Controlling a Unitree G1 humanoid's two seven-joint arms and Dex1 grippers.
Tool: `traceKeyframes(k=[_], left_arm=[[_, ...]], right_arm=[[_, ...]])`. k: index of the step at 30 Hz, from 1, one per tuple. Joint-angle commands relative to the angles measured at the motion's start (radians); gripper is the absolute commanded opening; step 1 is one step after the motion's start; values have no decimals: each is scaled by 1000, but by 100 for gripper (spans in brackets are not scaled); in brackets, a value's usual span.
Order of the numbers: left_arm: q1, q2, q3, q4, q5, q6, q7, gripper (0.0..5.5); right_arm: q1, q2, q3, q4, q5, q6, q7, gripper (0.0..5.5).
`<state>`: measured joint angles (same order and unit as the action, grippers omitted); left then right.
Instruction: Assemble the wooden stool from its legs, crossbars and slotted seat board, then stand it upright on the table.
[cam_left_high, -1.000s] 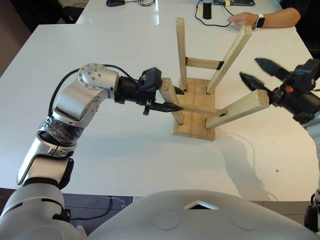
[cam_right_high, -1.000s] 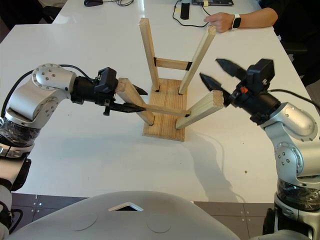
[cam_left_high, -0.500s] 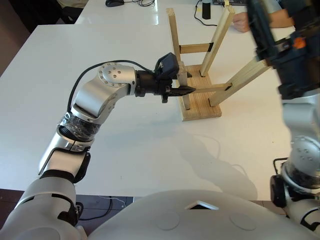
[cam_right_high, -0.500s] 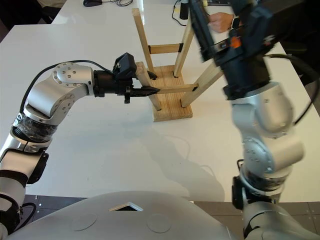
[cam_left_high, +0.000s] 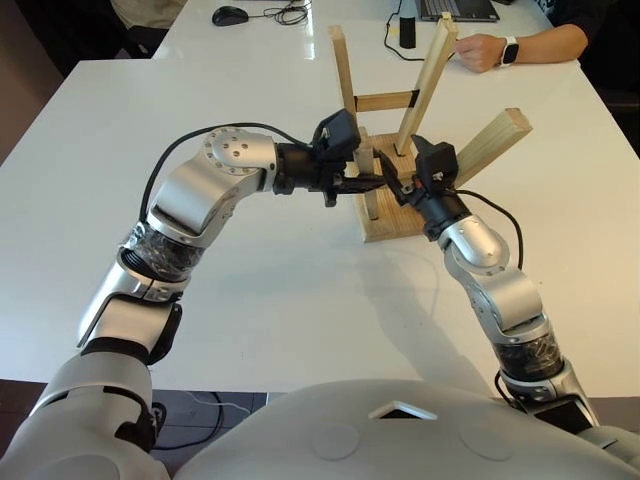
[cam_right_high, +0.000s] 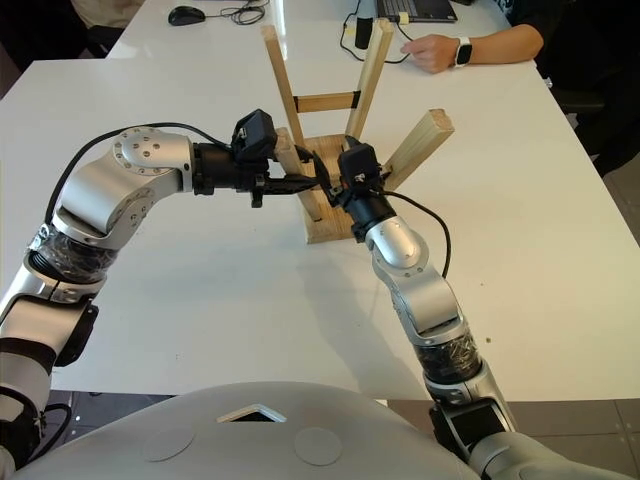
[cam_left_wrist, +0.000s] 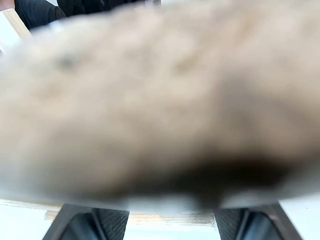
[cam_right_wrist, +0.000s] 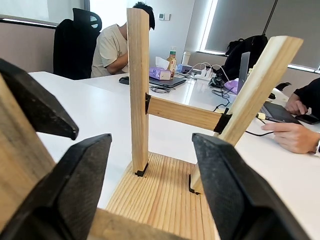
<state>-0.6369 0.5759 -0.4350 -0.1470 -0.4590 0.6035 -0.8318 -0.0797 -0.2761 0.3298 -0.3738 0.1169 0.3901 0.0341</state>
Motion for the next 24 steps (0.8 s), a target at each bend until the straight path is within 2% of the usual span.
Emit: traceKeyframes(k=[1, 6, 9, 12, 14, 15, 16, 18, 21, 24], left_arm=[[66, 23, -123, 106, 132, 120, 7, 203], [70, 34, -121, 141, 141, 116, 4, 203], [69, 43, -115, 159, 140, 113, -2, 203], [59, 38, -119, 181, 143, 109, -9, 203], [55, 38, -125, 185, 144, 105, -19, 203], [53, 39, -130, 189, 146, 102, -25, 203], [49, 39, -137, 197, 150, 97, -32, 203], [41, 37, -150, 216, 161, 86, -42, 203], [26, 31, -160, 232, 171, 78, -57, 203], [11, 29, -161, 241, 172, 76, -73, 203]], right_arm=[[99, -16, 53, 42, 0, 50, 85, 298], [31, 0, -187, -262, 242, -8, 161, 298], [-87, -32, -418, -412, 579, 32, 147, 298], [-192, -128, -657, -390, 865, 28, 86, 298], [-218, -204, -798, -293, 907, 29, 70, 298], [-215, -246, -846, -220, 846, 27, 69, 298], [-207, -281, -875, -147, 786, 28, 61, 298], [-164, -361, -857, -5, 574, -2, 51, 298], [-105, -427, -781, 161, 330, -68, 47, 298], [-94, -427, -635, 279, 131, -128, 41, 298]])
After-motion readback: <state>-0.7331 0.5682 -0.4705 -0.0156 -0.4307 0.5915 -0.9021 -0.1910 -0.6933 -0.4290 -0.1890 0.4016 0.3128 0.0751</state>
